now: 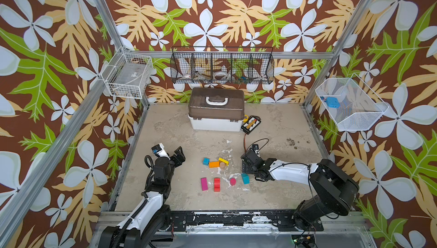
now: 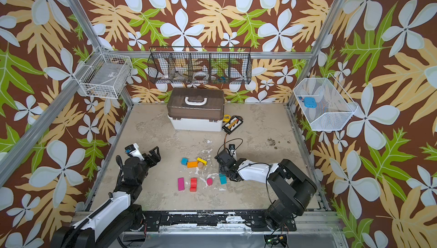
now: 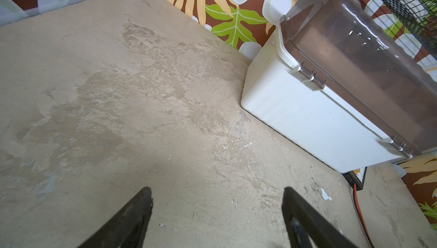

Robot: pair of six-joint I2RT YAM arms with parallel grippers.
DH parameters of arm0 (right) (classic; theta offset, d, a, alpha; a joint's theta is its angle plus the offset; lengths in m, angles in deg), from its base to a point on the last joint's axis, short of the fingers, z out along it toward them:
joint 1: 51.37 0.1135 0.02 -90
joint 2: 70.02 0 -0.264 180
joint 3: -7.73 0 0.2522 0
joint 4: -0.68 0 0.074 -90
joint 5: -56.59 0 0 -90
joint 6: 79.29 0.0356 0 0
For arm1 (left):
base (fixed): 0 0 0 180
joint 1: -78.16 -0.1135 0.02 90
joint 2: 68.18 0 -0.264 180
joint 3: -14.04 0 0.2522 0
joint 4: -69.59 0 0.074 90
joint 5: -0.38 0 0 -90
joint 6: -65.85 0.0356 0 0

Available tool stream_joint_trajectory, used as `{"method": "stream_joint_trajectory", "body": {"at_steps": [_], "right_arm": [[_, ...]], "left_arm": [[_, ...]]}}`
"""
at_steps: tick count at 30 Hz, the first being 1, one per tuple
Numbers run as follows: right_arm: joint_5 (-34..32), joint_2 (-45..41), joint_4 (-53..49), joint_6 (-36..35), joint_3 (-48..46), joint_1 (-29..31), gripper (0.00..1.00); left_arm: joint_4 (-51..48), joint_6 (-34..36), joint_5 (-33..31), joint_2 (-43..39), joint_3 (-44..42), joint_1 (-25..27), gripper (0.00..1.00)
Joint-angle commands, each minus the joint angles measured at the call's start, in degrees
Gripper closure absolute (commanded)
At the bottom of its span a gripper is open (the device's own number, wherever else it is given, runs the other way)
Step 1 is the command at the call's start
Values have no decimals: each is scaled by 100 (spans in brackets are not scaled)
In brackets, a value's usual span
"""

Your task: Build the wood block tower

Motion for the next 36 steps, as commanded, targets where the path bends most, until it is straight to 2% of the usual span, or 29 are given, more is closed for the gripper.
{"method": "stream_joint_trajectory", "body": {"at_steps": [1, 8, 10, 26, 31, 36], "right_arm": [[-96, -19, -112, 63, -42, -13, 18], [-86, 3, -114, 75, -10, -60, 36], [-111, 14, -123, 89, -35, -60, 37], [-157, -44, -118, -25, -98, -67, 36], [-121, -52, -140, -145, -54, -65, 28], [38, -489, -189, -223, -189, -57, 22]], "left_arm": [[162, -1, -24, -12, 3, 8, 13], [161, 2, -24, -21, 3, 8, 13], [161, 4, -24, -21, 1, 8, 13], [161, 11, -25, -21, -2, 8, 13], [161, 11, -25, -21, 2, 2, 13], [161, 11, -24, -20, 2, 9, 13]]}}
